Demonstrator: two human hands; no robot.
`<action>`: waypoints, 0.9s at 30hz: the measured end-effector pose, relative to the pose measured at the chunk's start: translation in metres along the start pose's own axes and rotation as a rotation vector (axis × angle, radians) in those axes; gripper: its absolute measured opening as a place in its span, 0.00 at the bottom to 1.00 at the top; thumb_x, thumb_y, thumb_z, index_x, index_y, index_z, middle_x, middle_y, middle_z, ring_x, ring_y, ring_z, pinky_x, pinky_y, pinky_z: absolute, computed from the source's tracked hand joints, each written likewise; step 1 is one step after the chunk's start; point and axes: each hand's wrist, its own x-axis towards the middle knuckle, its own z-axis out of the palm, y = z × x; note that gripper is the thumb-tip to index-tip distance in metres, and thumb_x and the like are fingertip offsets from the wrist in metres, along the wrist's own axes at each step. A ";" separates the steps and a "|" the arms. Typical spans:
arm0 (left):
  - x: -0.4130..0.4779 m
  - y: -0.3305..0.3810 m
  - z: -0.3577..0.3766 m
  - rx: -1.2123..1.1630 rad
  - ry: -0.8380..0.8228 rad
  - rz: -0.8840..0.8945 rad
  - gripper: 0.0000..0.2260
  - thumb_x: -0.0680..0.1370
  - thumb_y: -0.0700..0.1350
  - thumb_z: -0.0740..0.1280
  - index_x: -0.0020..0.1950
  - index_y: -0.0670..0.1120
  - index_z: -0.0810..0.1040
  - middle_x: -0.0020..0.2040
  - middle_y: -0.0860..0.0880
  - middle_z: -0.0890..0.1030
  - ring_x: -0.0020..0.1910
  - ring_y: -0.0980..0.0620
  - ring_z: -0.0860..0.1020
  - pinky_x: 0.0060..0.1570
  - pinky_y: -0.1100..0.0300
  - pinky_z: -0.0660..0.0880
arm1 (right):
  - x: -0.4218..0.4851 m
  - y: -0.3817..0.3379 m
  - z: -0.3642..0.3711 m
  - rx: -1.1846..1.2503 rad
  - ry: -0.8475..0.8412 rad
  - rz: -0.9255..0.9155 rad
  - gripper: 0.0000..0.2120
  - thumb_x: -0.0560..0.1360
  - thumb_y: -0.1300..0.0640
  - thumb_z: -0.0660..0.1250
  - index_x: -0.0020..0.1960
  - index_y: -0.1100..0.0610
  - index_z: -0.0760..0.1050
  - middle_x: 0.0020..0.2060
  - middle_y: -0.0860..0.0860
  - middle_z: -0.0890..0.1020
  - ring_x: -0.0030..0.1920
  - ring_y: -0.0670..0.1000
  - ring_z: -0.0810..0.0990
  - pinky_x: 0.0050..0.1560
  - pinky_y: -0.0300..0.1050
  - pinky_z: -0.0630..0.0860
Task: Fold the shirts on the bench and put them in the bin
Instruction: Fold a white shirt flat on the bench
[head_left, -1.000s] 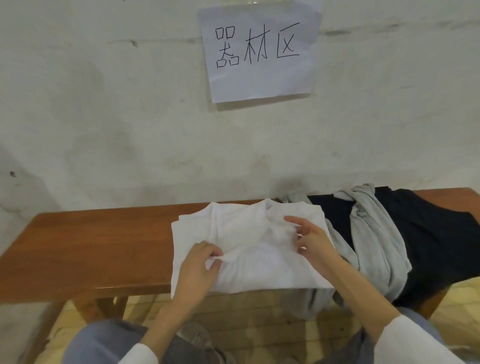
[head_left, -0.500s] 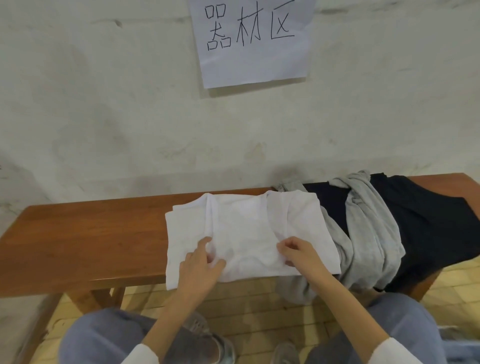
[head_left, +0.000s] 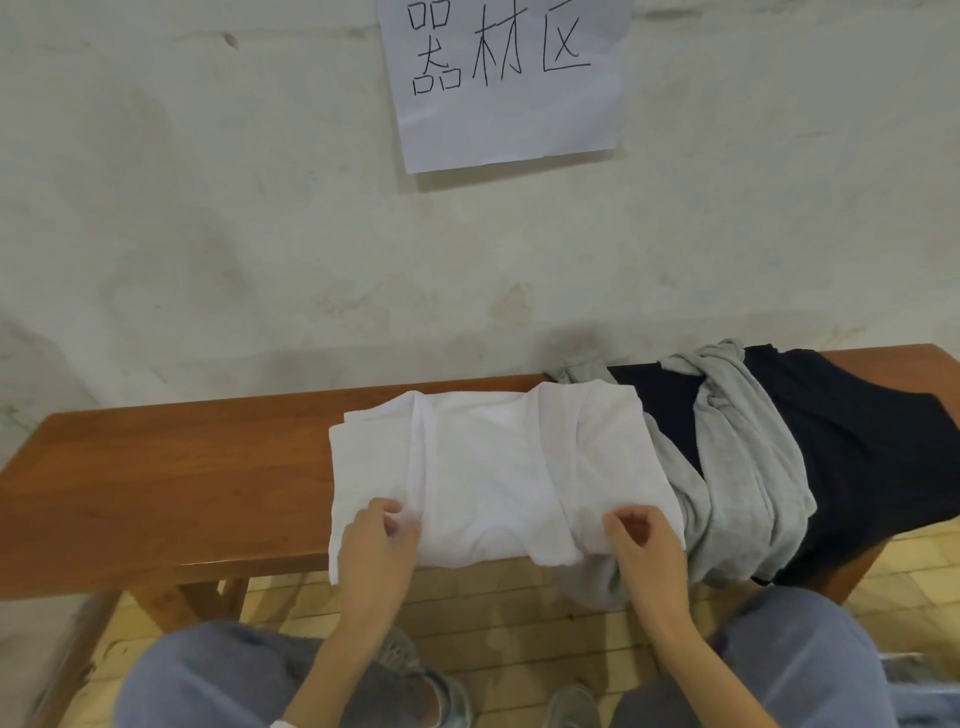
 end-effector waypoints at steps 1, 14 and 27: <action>0.011 -0.003 -0.002 0.091 0.052 0.046 0.11 0.77 0.46 0.66 0.58 0.47 0.74 0.52 0.49 0.76 0.51 0.49 0.76 0.53 0.56 0.76 | 0.002 -0.004 -0.003 -0.057 0.047 -0.084 0.02 0.76 0.60 0.66 0.49 0.55 0.74 0.44 0.49 0.79 0.48 0.51 0.78 0.49 0.47 0.75; 0.176 -0.015 -0.030 0.484 -0.076 0.380 0.20 0.78 0.50 0.66 0.68 0.44 0.71 0.62 0.44 0.76 0.60 0.42 0.73 0.58 0.50 0.67 | 0.163 -0.096 0.104 -0.966 -0.280 -0.706 0.20 0.79 0.44 0.57 0.64 0.57 0.69 0.58 0.54 0.77 0.59 0.58 0.74 0.60 0.50 0.66; 0.225 -0.030 -0.066 0.431 -0.074 0.163 0.13 0.77 0.54 0.66 0.52 0.45 0.74 0.46 0.47 0.78 0.47 0.44 0.77 0.47 0.52 0.74 | 0.193 -0.112 0.176 -1.175 -0.295 -0.934 0.17 0.82 0.48 0.54 0.61 0.60 0.69 0.55 0.56 0.77 0.52 0.59 0.78 0.42 0.48 0.67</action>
